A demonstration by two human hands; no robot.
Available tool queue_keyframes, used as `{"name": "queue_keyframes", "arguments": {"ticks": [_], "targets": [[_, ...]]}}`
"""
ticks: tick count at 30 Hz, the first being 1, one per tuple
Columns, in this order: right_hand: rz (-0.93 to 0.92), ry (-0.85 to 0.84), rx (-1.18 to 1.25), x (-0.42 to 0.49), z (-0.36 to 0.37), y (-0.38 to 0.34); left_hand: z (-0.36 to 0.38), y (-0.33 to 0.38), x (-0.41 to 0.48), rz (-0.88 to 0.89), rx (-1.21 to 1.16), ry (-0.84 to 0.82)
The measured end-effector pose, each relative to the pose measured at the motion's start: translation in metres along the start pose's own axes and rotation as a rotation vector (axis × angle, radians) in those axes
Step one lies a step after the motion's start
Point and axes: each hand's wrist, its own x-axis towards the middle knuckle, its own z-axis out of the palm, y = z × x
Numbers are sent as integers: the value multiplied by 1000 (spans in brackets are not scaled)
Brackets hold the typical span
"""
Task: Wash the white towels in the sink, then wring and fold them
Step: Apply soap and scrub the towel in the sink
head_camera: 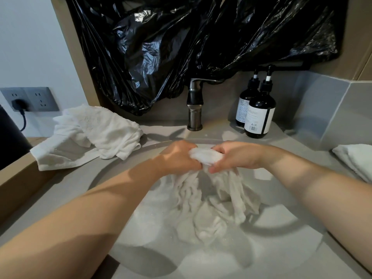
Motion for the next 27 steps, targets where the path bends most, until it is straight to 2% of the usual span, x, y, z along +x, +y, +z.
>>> {"name": "queue_keyframes", "arguments": {"ticks": [3,7,10,14,20,27], "targets": [[68,115,-118,-2,2,-4,-1,0,1,3,99,-66],[-11,323,170,-11,-3,-23,-17,-13,-1,-57,-138,-128],[-51,409,389,-18,-12,-44,-25,-23,-10,-50,-326,-186],[-172,437,587,-36,-22,-75,-26,-21,-23,4,-252,-240],[-291,543,752,-53,-27,-121,-26,5,-38,115,-489,-104],[-486,458,865,-83,-36,-166,-29,7,-52,66,-654,-115]]}}
